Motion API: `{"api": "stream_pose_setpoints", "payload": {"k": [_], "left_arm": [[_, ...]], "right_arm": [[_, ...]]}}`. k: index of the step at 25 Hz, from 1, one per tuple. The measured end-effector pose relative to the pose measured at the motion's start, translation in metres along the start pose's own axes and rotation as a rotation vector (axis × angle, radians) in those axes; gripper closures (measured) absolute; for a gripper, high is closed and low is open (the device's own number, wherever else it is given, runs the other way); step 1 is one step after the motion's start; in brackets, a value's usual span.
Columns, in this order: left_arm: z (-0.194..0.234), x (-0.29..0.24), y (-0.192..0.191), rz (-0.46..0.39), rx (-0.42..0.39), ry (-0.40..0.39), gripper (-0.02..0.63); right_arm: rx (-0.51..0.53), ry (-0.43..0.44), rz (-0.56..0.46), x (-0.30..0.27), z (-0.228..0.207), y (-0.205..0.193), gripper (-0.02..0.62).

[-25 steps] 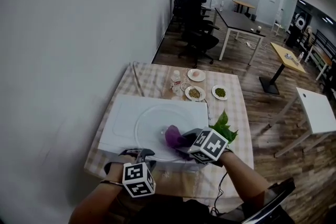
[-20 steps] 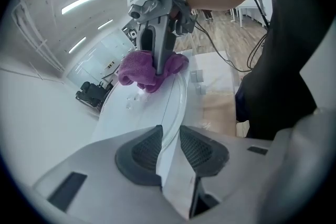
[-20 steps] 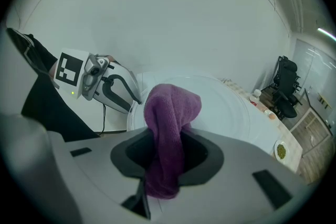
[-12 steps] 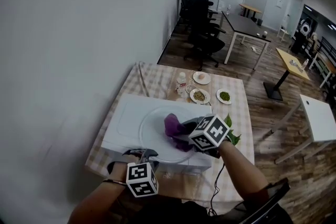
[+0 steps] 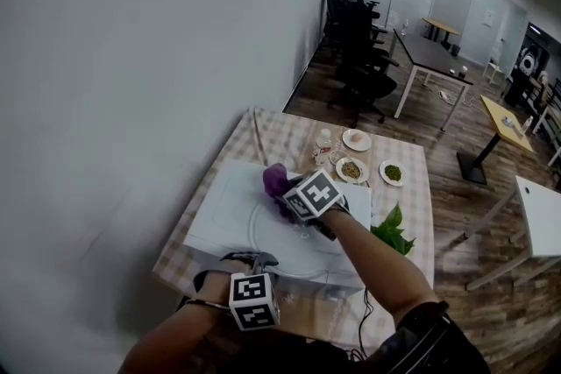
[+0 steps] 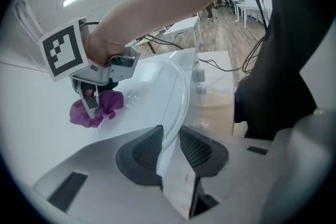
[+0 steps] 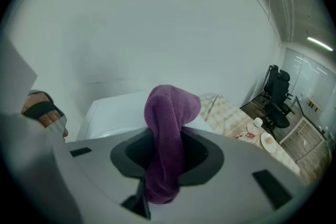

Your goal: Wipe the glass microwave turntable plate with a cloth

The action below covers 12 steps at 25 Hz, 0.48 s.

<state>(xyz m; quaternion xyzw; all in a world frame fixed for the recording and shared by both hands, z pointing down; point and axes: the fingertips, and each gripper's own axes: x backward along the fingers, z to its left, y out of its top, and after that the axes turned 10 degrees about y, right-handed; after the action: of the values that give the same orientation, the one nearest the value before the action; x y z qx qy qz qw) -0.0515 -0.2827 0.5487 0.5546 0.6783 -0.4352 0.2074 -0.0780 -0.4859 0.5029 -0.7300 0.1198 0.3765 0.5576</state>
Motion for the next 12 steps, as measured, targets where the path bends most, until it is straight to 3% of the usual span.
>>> {"api": "stream_pose_setpoints", "payload": {"k": [4, 12], "left_arm": [[-0.001, 0.000, -0.001, 0.039, -0.006, -0.006, 0.491], [0.000, 0.000, -0.002, 0.040, 0.004, -0.004, 0.491]], "right_arm": [[0.002, 0.012, 0.007, 0.005, 0.005, -0.008, 0.476], [0.007, 0.031, 0.023, 0.036, 0.020, -0.042, 0.476]]}}
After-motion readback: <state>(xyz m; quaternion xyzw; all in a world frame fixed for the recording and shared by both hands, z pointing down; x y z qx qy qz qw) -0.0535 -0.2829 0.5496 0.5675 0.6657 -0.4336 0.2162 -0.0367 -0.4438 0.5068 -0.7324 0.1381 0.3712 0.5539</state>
